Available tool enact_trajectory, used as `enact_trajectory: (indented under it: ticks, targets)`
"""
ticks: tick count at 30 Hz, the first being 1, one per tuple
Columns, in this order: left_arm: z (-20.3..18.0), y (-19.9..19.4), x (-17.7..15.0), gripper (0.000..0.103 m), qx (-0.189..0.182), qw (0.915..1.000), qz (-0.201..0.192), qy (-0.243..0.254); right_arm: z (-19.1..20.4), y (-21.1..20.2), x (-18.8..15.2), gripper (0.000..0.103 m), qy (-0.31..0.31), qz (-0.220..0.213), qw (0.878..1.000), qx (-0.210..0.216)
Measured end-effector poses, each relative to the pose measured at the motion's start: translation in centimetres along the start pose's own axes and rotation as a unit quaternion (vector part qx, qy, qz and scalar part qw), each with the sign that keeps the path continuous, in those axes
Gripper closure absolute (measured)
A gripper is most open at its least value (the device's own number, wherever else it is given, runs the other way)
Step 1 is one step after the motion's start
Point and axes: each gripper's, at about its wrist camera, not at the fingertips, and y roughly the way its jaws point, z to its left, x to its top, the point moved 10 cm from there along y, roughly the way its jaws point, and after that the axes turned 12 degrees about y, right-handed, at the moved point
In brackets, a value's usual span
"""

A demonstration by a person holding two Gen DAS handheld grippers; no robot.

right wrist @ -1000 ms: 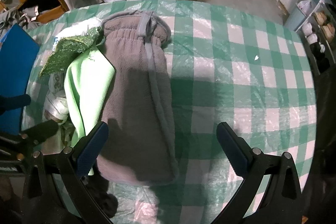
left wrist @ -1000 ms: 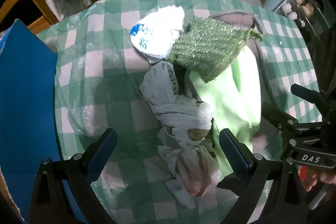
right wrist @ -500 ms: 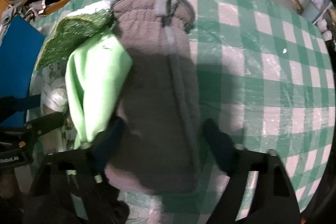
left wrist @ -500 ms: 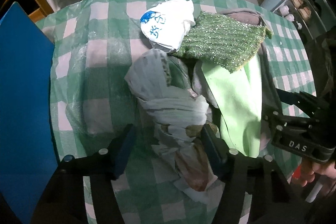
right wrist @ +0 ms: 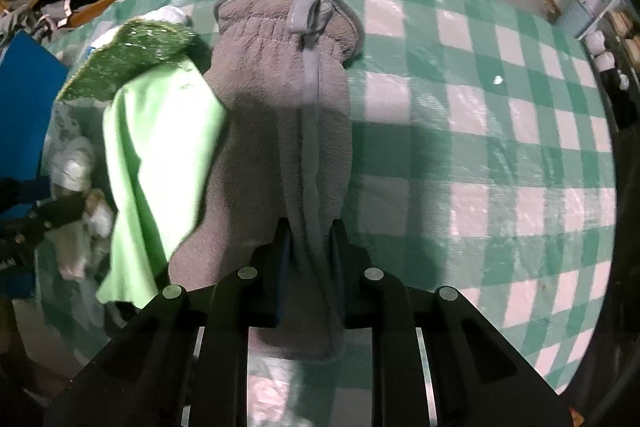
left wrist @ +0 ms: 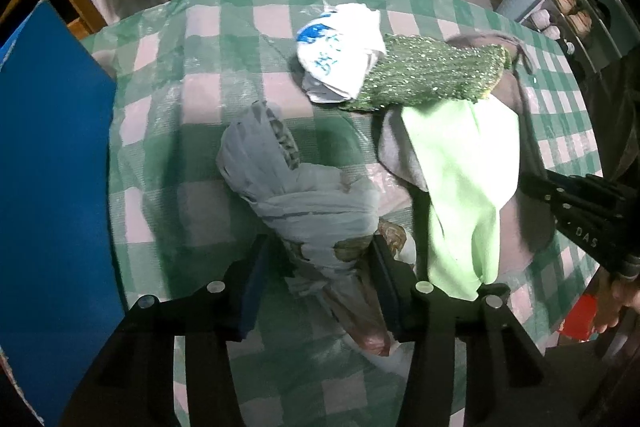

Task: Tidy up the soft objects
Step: 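Close the left gripper on the white plastic bundle while the right gripper grasps the grey fleece sock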

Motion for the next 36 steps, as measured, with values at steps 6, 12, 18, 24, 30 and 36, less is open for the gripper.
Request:
enact_trajectory:
  ticks: [6, 12, 18, 24, 30, 36]
  targets:
    - [0.9, -0.3, -0.3, 0.053, 0.006, 1.0, 0.003, -0.004, -2.6, -0.6, -0.2, 0.086, 0.01, -0.001, 1.0, -0.021]
    - [1.3, -0.3, -0.3, 0.047, 0.009, 0.9999, 0.007, -0.007, -4.4, -0.8, -0.1, 0.08, 0.02, -0.002, 0.999, -0.043]
    - [1.7, 0.2, 0.2, 0.032, -0.003, 0.9997, 0.006, -0.021, -4.4, -1.8, 1.5, 0.031, 0.062, -0.029, 0.998, -0.008]
    - [1.2, 0.8, 0.5, 0.025, 0.005, 0.9998, 0.009, -0.018, -3.2, -2.0, 3.2, 0.031, 0.077, -0.036, 0.996, 0.007]
    - [0.9, 1.0, 0.8, 0.024, 0.011, 0.9997, 0.014, -0.015, -1.9, -1.1, 3.5, 0.029, 0.065, -0.032, 0.997, 0.004]
    - [-0.3, 1.1, 1.3, 0.024, 0.005, 0.9998, 0.016, -0.009, -1.1, -0.2, 3.3, 0.028, 0.054, -0.024, 0.998, -0.007]
